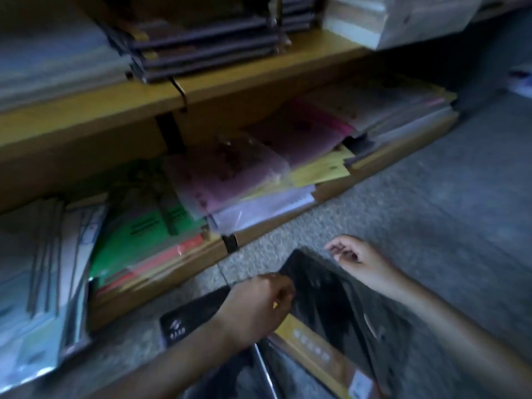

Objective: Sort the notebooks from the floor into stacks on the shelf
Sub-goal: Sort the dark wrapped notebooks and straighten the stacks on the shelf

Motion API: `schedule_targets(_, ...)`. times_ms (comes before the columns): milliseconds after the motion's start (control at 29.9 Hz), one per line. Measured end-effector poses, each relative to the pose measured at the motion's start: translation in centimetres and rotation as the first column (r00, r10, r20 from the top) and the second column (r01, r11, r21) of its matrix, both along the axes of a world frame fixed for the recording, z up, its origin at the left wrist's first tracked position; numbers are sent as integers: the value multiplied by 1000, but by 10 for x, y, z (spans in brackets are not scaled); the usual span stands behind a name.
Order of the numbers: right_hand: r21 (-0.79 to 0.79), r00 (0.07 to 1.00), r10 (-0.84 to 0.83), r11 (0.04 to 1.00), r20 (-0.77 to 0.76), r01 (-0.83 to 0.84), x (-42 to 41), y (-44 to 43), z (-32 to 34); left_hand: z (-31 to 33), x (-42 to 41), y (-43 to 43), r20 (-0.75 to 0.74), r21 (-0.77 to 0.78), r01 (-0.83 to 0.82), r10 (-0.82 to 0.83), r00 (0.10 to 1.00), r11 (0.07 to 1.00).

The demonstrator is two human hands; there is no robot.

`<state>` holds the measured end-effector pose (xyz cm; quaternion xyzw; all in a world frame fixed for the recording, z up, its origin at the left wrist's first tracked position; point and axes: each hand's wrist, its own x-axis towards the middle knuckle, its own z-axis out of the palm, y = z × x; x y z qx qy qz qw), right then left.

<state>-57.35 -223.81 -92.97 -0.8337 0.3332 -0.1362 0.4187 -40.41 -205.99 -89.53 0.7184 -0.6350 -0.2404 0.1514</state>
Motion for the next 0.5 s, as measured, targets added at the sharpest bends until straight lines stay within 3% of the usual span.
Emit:
schedule_targets(100,53,976,6,999,-218,5,-31,10,-35,-48,-19,18,-221,253,2,56,974,968)
schedule_targets(167,64,926,7,998,-378,19,-48,16,-47,-75,-29,31,-361,361,-42,181,915,932)
schedule_targets(268,17,827,2,1000,-562,9,-64,22,-54,-106,-43,38,-397,492,-194,416,818,849)
schedule_targets(334,12,785,-4,1000,-619,14,-68,25,-56,-102,-54,37,-455,554,-222,515,727,803)
schedule_targets(502,-7,741,-66,997,-668,83,-70,20,-62,-89,-75,39,-549,679,-321,747,376,661)
